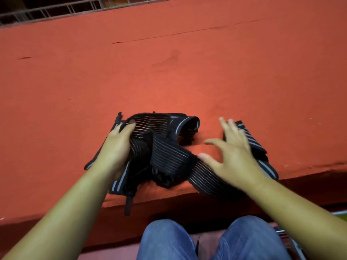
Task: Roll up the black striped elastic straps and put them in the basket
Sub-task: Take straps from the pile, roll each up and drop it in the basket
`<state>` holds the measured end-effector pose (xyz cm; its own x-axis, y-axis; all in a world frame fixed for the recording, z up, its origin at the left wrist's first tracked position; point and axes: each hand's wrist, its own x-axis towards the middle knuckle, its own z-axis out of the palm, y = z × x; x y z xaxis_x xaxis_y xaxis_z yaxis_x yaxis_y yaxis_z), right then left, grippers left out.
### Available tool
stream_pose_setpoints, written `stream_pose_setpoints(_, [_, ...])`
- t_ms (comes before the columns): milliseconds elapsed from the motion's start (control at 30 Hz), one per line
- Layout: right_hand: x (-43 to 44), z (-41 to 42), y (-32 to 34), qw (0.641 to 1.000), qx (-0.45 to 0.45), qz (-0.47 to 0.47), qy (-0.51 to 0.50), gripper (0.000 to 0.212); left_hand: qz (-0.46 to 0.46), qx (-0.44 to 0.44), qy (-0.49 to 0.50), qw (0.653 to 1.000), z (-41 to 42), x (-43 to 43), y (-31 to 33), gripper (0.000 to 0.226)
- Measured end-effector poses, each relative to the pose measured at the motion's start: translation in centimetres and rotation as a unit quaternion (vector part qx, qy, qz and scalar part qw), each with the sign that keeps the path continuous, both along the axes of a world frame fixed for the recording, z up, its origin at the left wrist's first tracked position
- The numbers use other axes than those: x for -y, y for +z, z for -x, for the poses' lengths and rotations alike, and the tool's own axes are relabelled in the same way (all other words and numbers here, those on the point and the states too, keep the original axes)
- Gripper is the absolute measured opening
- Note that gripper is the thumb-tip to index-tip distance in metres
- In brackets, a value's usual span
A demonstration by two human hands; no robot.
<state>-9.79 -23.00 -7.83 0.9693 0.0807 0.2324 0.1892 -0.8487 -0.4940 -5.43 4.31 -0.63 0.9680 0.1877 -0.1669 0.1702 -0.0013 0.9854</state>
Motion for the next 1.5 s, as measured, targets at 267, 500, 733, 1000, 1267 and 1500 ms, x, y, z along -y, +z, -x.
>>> stream_pose_setpoints(267, [-6.5, 0.2, 1.4, 0.977, -0.077, -0.197, 0.03, 0.013, 0.014, -0.014, -0.031, 0.999, 0.8, 3.2, 0.0, 0.026])
stream_pose_setpoints(500, [-3.3, 0.7, 2.6, 0.966, -0.099, -0.24, -0.006, 0.044, 0.019, -0.043, 0.007, 0.999, 0.4, 2.4, -1.1, 0.023])
stream_pose_setpoints(733, [1.1, 0.5, 1.1, 0.895, -0.035, -0.408, -0.179, 0.034, 0.045, -0.007, 0.135, 0.99, -1.8, -1.1, 0.2, 0.022])
stream_pose_setpoints(1000, [-0.4, -0.2, 1.6, 0.776, -0.187, -0.59, -0.121, 0.015, -0.077, 0.049, -0.134, 0.987, 1.5, 1.7, 0.2, 0.008])
stream_pose_setpoints(1267, [-0.2, 0.1, 1.3, 0.808, -0.205, -0.541, -0.116, 0.009, -0.473, 0.122, -0.424, 0.763, 4.3, 6.4, -7.3, 0.084])
stream_pose_setpoints(1500, [0.9, 0.4, 2.2, 0.782, -0.183, -0.591, -0.072, 0.021, -0.48, 0.079, -0.422, 0.765, 4.1, 6.1, -8.7, 0.08])
